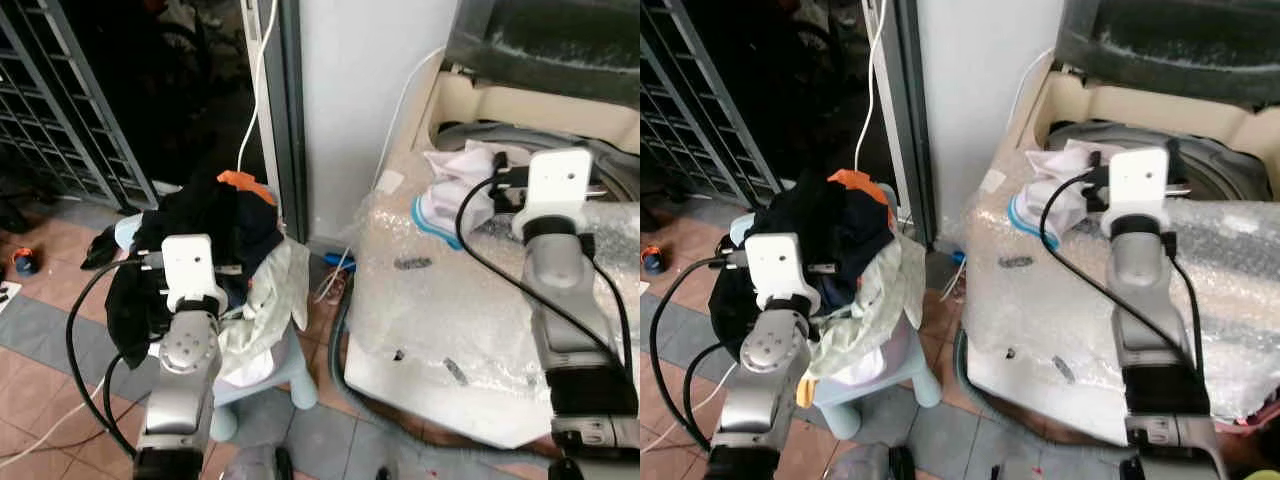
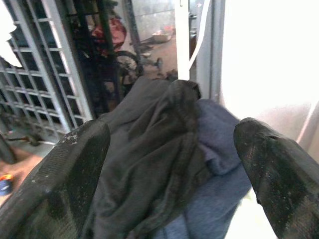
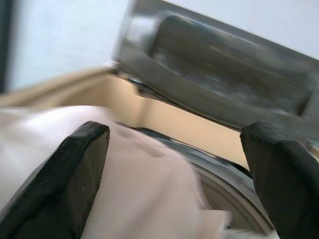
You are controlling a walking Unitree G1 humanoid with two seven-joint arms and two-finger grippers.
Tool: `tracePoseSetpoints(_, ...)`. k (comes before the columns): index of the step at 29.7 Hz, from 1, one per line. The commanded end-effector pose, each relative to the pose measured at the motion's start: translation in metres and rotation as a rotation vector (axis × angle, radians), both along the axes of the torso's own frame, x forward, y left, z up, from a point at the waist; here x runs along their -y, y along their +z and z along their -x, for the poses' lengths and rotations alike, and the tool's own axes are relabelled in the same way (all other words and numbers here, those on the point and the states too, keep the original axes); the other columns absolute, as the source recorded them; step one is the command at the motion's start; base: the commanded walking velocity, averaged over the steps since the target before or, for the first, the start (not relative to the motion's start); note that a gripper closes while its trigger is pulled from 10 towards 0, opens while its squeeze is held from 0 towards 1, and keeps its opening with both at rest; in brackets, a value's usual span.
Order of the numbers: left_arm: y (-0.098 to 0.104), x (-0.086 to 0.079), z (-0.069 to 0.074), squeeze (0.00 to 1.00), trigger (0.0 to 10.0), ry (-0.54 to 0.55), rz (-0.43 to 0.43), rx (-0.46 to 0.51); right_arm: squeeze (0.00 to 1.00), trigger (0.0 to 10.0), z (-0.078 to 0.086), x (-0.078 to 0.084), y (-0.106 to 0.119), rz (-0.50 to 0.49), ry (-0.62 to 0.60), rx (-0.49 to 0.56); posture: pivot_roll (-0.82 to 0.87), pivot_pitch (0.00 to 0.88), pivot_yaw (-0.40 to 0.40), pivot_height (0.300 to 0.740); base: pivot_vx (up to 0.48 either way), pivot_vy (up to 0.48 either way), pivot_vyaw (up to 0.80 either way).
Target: Clothes washing
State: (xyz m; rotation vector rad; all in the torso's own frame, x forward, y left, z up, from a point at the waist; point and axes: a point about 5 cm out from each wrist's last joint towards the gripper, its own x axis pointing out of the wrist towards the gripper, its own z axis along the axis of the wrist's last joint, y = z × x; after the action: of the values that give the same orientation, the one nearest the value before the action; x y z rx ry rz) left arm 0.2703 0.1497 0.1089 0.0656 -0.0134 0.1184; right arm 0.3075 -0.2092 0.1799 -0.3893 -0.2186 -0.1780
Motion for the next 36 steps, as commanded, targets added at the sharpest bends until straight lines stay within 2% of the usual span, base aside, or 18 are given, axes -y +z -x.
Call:
tracePoseSetpoints(1, 0.004, -0.002, 0.000, 0.00, 10.0, 0.009, -0.018, 0.010, 1.00, 10.0, 0.001, -0.009, 0.009, 0.012, 0.040, 0.039, -0.05, 0.009, 0.071, 0.740, 0.000, 0.000, 0.00)
tracePoseSetpoints(4, 0.008, -0.003, 0.002, 0.00, 10.0, 0.003, -0.033, 0.020, 1.00, 10.0, 0.015, -0.049, 0.002, 0.025, 0.251, 0.025, -0.05, 0.028, 0.081, 0.740, 0.000, 0.000, 0.00)
tracePoseSetpoints(6, 0.008, -0.003, 0.002, 0.00, 10.0, 0.003, -0.033, 0.017, 1.00, 10.0, 0.016, -0.050, 0.000, 0.026, 0.250, 0.016, -0.05, 0.028, 0.081, 0.740, 0.000, 0.000, 0.00)
tracePoseSetpoints(7, 0.006, -0.002, 0.005, 0.00, 10.0, 0.000, -0.036, 0.006, 1.00, 10.0, 0.014, -0.049, -0.013, 0.016, 0.234, -0.071, -0.04, 0.029, 0.076, 0.740, 0.000, 0.000, 0.00)
tracePoseSetpoints(8, 0.006, -0.002, 0.005, 0.00, 10.0, 0.000, -0.036, 0.006, 1.00, 10.0, 0.014, -0.049, -0.013, 0.016, 0.234, -0.071, -0.04, 0.029, 0.076, 0.740, 0.000, 0.000, 0.00)
tracePoseSetpoints(10, 0.005, -0.001, 0.009, 0.00, 10.0, 0.000, -0.034, -0.004, 1.00, 10.0, 0.012, -0.037, -0.020, 0.001, 0.148, -0.122, -0.04, 0.032, 0.073, 0.740, 0.000, 0.000, 0.00)
tracePoseSetpoints(12, 0.005, -0.001, 0.009, 0.00, 10.0, 0.000, -0.034, -0.004, 1.00, 10.0, 0.012, -0.037, -0.020, 0.001, 0.148, -0.122, -0.04, 0.032, 0.073, 0.740, 0.000, 0.000, 0.00)
tracePoseSetpoints(16, -0.001, 0.000, 0.017, 0.00, 10.0, 0.007, -0.026, -0.028, 1.00, 10.0, 0.010, 0.002, 0.007, -0.009, -0.056, 0.014, -0.04, 0.036, 0.063, 0.740, 0.000, 0.000, 0.00)
tracePoseSetpoints(18, -0.003, 0.002, 0.019, 0.00, 10.0, 0.002, -0.023, -0.037, 1.00, 10.0, 0.008, 0.007, 0.012, -0.006, -0.065, 0.026, -0.04, 0.036, 0.064, 0.740, 0.000, 0.000, 0.00)
tracePoseSetpoints(21, -0.004, 0.004, 0.020, 0.00, 10.0, -0.007, -0.021, -0.044, 0.98, 10.0, 0.007, 0.006, 0.011, -0.021, -0.059, 0.015, -0.04, 0.034, 0.062, 0.740, 0.000, 0.000, 0.00)
tracePoseSetpoints(22, -0.003, 0.003, 0.019, 0.00, 10.0, -0.008, -0.023, -0.043, 0.87, 10.0, 0.008, 0.001, 0.007, -0.041, -0.038, -0.001, -0.04, 0.034, 0.063, 0.740, 0.000, 0.000, 0.00)
tracePoseSetpoints(23, -0.003, 0.003, 0.018, 0.00, 10.0, -0.008, -0.024, -0.043, 0.87, 10.0, 0.009, -0.002, 0.006, -0.052, -0.027, -0.007, -0.04, 0.033, 0.063, 0.740, 0.000, 0.000, 0.00)
tracePoseSetpoints(25, -0.003, 0.002, 0.017, 0.00, 10.0, -0.009, -0.026, -0.042, 0.64, 10.0, 0.011, -0.010, 0.003, -0.083, 0.001, -0.020, -0.04, 0.032, 0.065, 0.740, 0.000, 0.000, 0.00)
tracePoseSetpoints(26, -0.003, 0.002, 0.017, 0.00, 10.0, -0.009, -0.027, -0.043, 0.34, 10.0, 0.012, -0.013, 0.001, -0.090, 0.008, -0.027, -0.04, 0.027, 0.067, 0.740, 0.000, 0.000, 0.00)
tracePoseSetpoints(27, -0.003, 0.002, 0.017, 0.00, 10.0, -0.010, -0.028, -0.043, 0.16, 10.0, 0.014, -0.016, -0.001, -0.097, 0.018, -0.032, -0.04, 0.025, 0.067, 0.740, 0.000, 0.000, -0.76)
tracePoseSetpoints(29, -0.003, 0.001, 0.017, 0.00, 10.0, -0.011, -0.030, -0.044, 0.16, 10.0, 0.016, -0.019, -0.003, -0.102, 0.027, -0.036, -0.04, 0.021, 0.069, 0.740, 0.000, 0.000, -0.76)
tracePoseSetpoints(30, -0.003, 0.002, 0.016, 0.00, 10.0, -0.013, -0.031, -0.043, 0.00, 10.0, 0.017, -0.021, -0.004, -0.109, 0.036, -0.038, -0.04, 0.018, 0.069, 0.740, 0.000, 0.000, -0.80)
tracePoseSetpoints(36, 0.001, 0.004, 0.012, 0.00, 10.0, -0.026, -0.037, -0.033, 0.00, 10.0, 0.019, -0.035, -0.007, -0.114, 0.120, -0.044, -0.03, 0.013, 0.075, 0.740, 0.000, 0.000, -0.08)
